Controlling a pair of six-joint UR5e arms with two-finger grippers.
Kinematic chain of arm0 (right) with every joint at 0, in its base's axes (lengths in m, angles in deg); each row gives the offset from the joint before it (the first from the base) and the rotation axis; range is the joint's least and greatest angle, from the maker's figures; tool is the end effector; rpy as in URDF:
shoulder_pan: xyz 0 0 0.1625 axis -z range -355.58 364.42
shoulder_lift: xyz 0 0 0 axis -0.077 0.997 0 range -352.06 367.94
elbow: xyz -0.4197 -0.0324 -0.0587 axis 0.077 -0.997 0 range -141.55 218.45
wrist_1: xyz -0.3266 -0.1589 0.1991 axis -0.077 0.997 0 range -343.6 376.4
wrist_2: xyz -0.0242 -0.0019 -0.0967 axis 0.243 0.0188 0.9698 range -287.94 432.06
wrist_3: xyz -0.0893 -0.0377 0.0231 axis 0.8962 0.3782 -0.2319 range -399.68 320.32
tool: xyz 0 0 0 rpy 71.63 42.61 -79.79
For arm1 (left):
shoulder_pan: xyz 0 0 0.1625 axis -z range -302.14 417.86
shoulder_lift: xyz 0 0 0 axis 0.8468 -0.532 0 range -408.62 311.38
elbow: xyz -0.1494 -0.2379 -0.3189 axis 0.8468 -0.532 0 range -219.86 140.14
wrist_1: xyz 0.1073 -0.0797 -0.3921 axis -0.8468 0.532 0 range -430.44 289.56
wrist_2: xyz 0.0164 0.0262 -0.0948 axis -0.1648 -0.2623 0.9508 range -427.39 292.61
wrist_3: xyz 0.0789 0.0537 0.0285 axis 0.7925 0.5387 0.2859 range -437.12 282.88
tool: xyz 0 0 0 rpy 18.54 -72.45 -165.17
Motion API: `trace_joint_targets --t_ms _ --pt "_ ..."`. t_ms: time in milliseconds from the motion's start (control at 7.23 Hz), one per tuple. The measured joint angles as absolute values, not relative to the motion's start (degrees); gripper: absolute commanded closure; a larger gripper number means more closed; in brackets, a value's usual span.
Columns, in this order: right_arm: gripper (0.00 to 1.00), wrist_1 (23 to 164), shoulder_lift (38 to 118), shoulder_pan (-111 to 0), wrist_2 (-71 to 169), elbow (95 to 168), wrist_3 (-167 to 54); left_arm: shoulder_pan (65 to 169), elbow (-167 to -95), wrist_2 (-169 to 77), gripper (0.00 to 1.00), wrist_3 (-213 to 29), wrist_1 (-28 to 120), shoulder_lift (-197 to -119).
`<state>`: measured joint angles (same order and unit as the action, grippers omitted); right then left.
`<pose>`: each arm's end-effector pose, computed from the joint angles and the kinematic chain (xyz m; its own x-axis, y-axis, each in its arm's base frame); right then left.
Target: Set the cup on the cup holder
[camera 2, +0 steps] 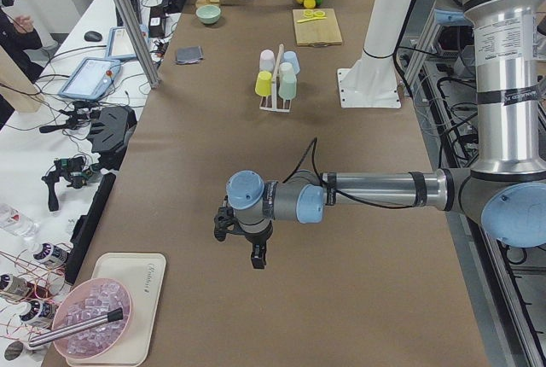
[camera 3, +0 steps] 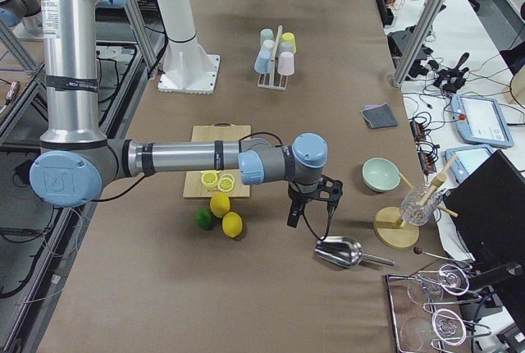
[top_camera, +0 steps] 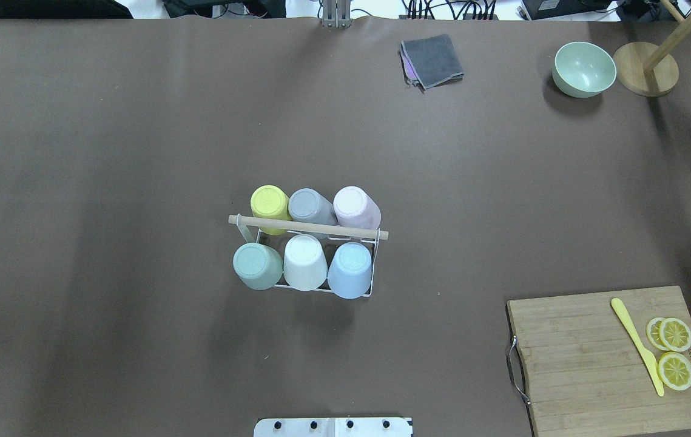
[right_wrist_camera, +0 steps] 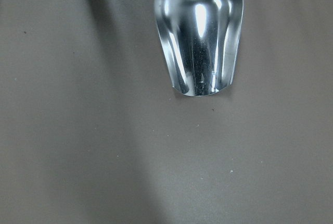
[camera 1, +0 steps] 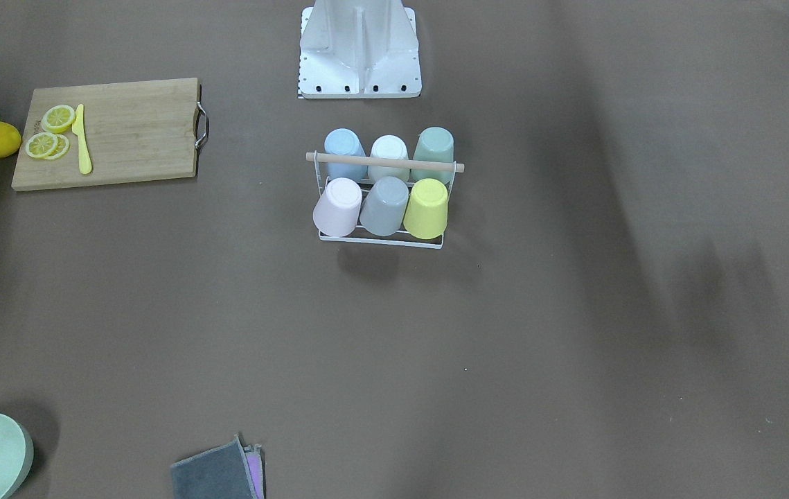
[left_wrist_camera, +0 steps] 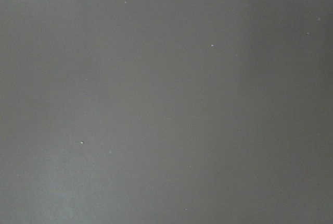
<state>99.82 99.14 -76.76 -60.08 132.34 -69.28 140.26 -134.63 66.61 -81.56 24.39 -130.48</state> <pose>-0.0100 -0.4975 0.6259 0.6975 0.2899 0.6553 -0.2221 0.9569 -0.1870 -0.0062 -0.4375 0.6753 0.7188 0.0356 -0.6943 -0.0767 0.9966 -0.0284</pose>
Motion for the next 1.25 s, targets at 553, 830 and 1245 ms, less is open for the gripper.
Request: trace_joint_targets --t_ms 553,830,1245 --pt "0.01 100.01 99.18 -76.79 -60.31 132.20 -69.21 140.91 -134.62 67.48 0.02 -82.29 24.14 -130.41" --pt "0.01 100.06 99.17 -76.82 -60.27 132.12 -69.21 141.37 -134.67 69.42 0.02 -84.65 23.29 -130.33" --pt "0.01 100.13 99.17 -76.88 -60.41 132.15 -69.21 141.71 -136.44 69.88 0.02 -85.26 23.11 -130.34"
